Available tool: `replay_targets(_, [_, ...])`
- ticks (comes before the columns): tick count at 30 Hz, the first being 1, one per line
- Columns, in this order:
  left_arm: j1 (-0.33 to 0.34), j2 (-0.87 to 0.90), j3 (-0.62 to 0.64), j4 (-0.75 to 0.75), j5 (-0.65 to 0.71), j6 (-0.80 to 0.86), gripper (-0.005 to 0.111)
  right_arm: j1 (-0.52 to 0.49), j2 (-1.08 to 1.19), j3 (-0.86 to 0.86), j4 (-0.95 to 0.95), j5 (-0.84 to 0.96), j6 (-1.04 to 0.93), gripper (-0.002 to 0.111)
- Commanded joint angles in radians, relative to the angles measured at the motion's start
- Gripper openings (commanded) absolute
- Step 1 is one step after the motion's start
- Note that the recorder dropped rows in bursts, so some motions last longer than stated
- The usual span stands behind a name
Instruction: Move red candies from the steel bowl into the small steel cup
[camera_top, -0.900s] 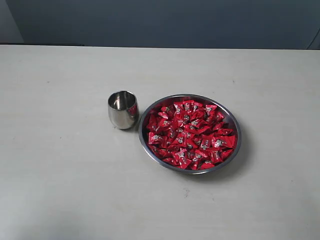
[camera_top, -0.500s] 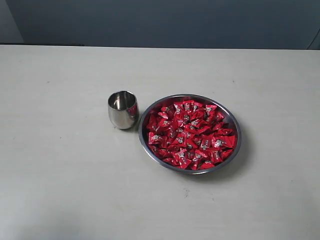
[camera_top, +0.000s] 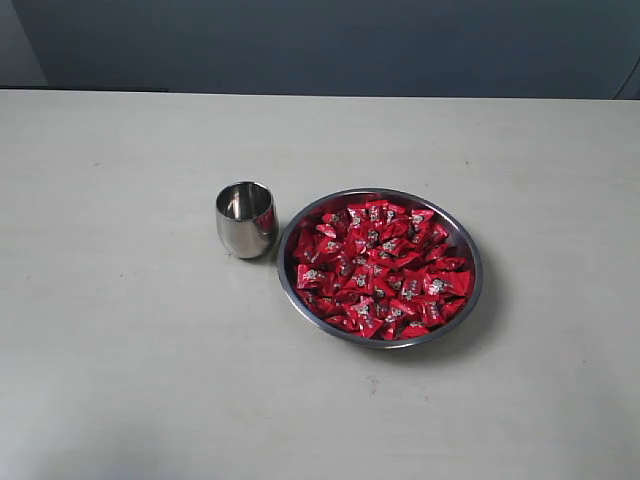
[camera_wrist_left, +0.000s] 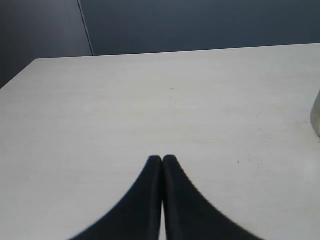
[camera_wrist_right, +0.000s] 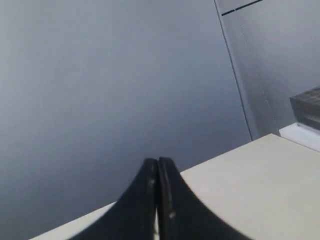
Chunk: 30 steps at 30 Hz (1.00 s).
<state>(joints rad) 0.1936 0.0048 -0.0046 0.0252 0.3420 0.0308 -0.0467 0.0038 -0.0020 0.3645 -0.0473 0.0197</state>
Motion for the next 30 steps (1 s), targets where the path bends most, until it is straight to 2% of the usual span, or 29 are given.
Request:
replay_targets(1, [-0.007,-0.005,0.005,0.002,-0.008,-0.001,0.000,0.001,-0.004,0.002,0.027,-0.017,-0.001,-0.001])
replay_targets(5, [-0.007,-0.005,0.005,0.002,-0.008,-0.001,0.000,0.001,-0.004,0.002,0.029,-0.034,-0.001,-0.001])
replay_targets(15, [-0.007,-0.005,0.005,0.002,-0.008,-0.001,0.000,0.001,-0.004,0.002,0.029,-0.219,-0.003,-0.001])
replay_targets(21, [-0.007,-0.005,0.005,0.002,-0.008,-0.001,0.000,0.001,-0.004,0.002,0.077,-0.229,0.068,-0.001])
replay_targets(23, [-0.007,-0.005,0.005,0.002,-0.008,-0.001,0.000,0.001,-0.004,-0.005,0.077,-0.178,0.081,-0.001])
replay_targets(28, [-0.007,-0.005,0.005,0.002,-0.008,-0.001,0.000,0.001,0.039,-0.156,-0.053,-0.065,0.081,-0.001])
replay_targets(30, [-0.007,-0.005,0.005,0.002,-0.008,-0.001,0.000,0.008,0.203,-0.298,-0.116,-0.034,0.081,-0.001])
